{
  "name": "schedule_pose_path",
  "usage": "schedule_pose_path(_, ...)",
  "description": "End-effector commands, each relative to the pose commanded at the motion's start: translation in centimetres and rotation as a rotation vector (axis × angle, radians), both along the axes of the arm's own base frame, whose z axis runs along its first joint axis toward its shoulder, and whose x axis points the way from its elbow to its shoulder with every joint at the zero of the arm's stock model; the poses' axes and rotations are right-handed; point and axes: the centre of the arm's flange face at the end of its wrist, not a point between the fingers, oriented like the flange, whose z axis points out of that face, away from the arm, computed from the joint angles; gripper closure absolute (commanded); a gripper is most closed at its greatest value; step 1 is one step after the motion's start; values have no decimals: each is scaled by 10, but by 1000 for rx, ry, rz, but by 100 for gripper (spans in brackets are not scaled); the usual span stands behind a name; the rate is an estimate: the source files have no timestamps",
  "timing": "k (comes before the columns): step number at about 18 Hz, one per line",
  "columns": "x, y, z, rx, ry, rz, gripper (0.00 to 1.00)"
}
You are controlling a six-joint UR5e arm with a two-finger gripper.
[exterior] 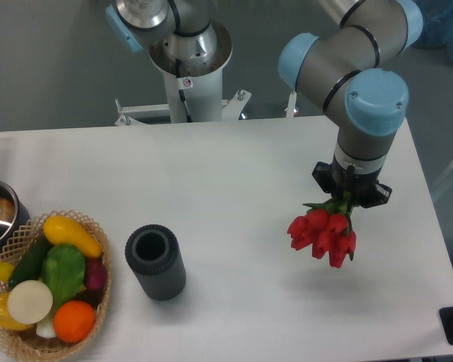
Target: Insert the flowers into the vase
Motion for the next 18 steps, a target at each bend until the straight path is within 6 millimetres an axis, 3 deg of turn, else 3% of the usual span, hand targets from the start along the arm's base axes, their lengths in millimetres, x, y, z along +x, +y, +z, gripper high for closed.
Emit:
schedule_pose_path(5,4,0,7,11,0,1,100)
schedule_pose_path(8,8,-1,23,71,2,2,100)
schedule_pose_path(11,17,4,48,205,-1,-9,100)
schedule_pose_path(14,15,8,55,315,37,-20,100)
schedule_pose_path(18,21,9,82,628,-7,20,100)
